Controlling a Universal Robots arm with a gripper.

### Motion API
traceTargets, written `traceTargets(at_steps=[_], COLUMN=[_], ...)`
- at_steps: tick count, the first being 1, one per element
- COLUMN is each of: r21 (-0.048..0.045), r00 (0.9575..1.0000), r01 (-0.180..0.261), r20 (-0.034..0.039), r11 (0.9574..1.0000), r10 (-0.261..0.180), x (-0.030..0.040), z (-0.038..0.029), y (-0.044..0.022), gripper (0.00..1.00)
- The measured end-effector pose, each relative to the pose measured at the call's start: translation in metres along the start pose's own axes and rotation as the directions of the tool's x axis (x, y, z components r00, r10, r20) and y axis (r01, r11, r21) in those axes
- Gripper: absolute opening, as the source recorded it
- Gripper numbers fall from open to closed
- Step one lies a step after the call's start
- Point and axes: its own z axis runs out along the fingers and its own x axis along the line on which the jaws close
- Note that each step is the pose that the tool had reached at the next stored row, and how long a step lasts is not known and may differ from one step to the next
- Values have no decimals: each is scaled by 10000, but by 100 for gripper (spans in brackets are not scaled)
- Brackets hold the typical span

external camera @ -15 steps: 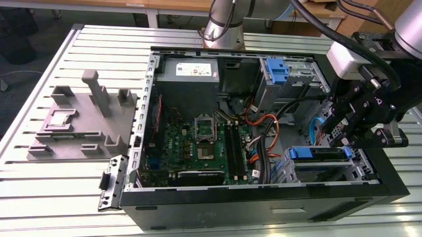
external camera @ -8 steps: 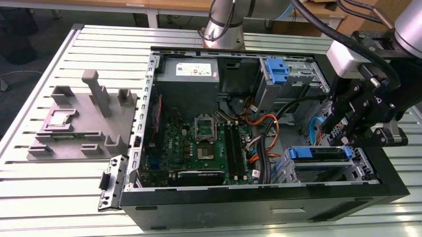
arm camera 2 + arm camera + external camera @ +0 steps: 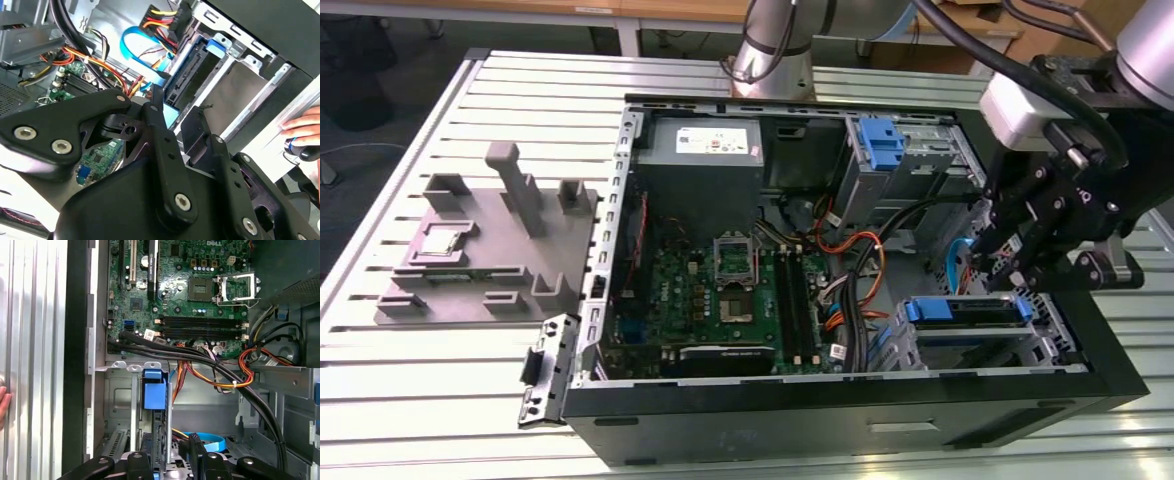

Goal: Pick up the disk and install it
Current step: 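Insert the first disk wire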

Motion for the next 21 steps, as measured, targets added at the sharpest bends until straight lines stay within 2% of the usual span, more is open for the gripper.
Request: traceTargets(at_steps=[5,10,16,21], r21=[0,0,0,0], r00=[10000,10000,10000,10000], r01=[0,0,-4,-4], r20=[7,10,14,13], r11=[10000,10000,10000,10000], r10=[0,0,4,4], x=[-64,-66,-65,-62], z=[12,29,48,92], y=[-1,-20,-72,-100], gripper=[42,42,42,42])
